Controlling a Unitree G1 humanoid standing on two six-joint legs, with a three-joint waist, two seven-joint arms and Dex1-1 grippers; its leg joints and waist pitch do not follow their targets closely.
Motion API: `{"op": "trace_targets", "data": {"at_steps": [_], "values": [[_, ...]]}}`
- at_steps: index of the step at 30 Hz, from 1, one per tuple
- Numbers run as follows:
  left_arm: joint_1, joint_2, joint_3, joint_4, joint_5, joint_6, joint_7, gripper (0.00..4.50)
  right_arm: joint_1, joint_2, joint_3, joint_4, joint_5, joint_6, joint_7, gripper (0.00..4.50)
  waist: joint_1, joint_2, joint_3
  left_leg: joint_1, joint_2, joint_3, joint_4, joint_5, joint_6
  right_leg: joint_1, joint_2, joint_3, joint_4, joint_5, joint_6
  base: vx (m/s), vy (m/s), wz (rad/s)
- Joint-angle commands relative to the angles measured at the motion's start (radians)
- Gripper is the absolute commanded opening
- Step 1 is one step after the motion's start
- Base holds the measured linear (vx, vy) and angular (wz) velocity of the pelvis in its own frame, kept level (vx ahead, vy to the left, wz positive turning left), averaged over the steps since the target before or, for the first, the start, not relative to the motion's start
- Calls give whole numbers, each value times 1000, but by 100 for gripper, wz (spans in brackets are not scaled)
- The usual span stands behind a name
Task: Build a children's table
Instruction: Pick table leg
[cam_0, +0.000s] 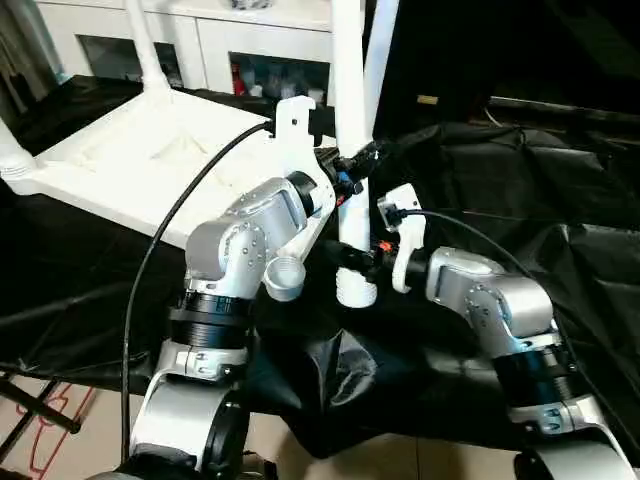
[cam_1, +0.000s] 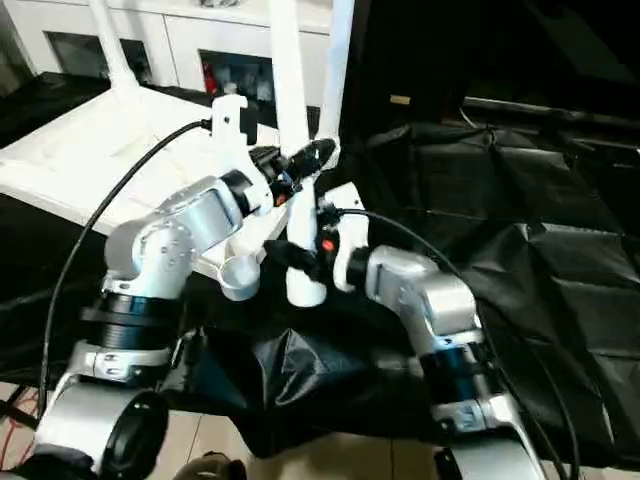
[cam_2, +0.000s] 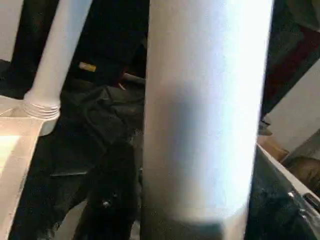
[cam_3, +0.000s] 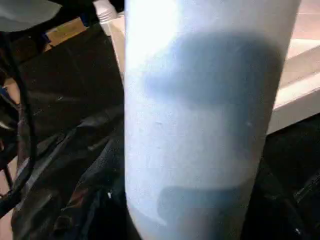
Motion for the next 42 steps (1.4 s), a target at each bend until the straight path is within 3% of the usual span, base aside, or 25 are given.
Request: {"op": "trace_targets", "data": {"at_steps": [1,4,6,9,14,19,24,30,31,33,42], "values": [[-1,8,38,16,20,-14,49,207,-26,1,-19,-37,-1,-59,0,191,-1,4,-85,38,88,-48,-71,-62,-11,42,-103,64,-66,128,-242,0,0,0],[0,12,29,11,-7,-33,-7,190,-31,4,-32,-34,19,-41,10,261,-1,5,-85,38,87,-48,-71,-71,-15,43,-105,64,-66,123,-239,0,0,0],[1,28,25,7,-37,-33,-79,188,-29,-20,-34,-37,43,-13,61,264,-2,7,-85,38,88,-49,-73,-87,-15,43,-104,64,-68,113,-234,0,0,0],[0,53,32,-1,-99,8,-183,184,-15,-76,-14,-46,58,-40,175,301,-1,8,-86,39,87,-47,-71,-83,-20,43,-102,63,-64,131,-241,0,0,0],[10,112,-6,-26,-153,60,-367,184,6,-156,20,-69,75,-50,320,335,4,4,-85,38,85,-45,-69,-77,1,44,-104,63,-64,130,-254,0,0,0],[10,176,-46,-31,-207,103,-552,184,10,-209,29,-67,109,-44,443,335,3,3,-84,37,85,-45,-69,-82,12,43,-105,63,-64,105,-267,0,0,0],[10,217,-51,-81,-327,179,-752,184,11,-234,29,-78,152,-16,530,335,2,6,-84,38,88,-44,-68,-80,21,40,-102,60,-60,109,-294,0,0,0],[-11,196,-38,-66,-337,169,-751,184,23,-234,46,-96,159,-5,541,318,5,7,-82,40,88,-44,-71,-108,0,41,-106,62,-67,53,-286,0,0,0],[-13,191,-38,-64,-339,166,-752,184,29,-231,50,-100,160,-1,544,291,4,7,-82,40,89,-45,-72,-109,-6,40,-105,62,-67,49,-281,0,0,0],[-14,191,-38,-62,-340,166,-758,184,31,-229,52,-100,160,0,546,284,5,8,-83,41,89,-45,-72,-114,-12,41,-106,63,-68,50,-280,0,0,0],[-18,189,-26,-53,-343,164,-754,184,35,-216,51,-99,161,-5,511,222,2,9,-84,39,88,-46,-72,-106,-6,41,-104,62,-66,70,-280,0,0,0]]}}
